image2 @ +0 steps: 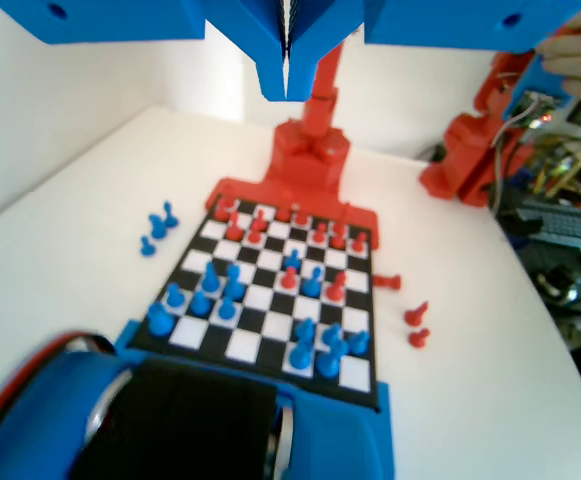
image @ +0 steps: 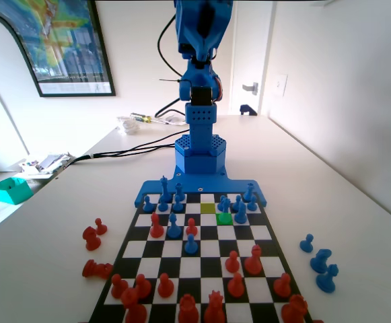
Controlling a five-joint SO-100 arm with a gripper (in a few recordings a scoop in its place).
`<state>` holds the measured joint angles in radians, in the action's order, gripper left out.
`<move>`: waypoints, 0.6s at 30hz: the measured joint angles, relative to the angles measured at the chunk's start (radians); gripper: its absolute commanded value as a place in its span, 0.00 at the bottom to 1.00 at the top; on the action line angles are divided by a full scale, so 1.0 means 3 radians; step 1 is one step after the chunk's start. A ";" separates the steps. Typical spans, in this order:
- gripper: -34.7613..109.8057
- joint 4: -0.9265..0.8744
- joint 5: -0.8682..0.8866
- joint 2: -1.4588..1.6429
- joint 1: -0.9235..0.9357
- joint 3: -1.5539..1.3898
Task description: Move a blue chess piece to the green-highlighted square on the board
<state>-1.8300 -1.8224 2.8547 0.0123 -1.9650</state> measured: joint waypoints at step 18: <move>0.25 0.0798 0.0148 0.0644 -0.0005 -0.0695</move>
<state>-1.5907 -1.7779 3.0480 0.0107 -2.1737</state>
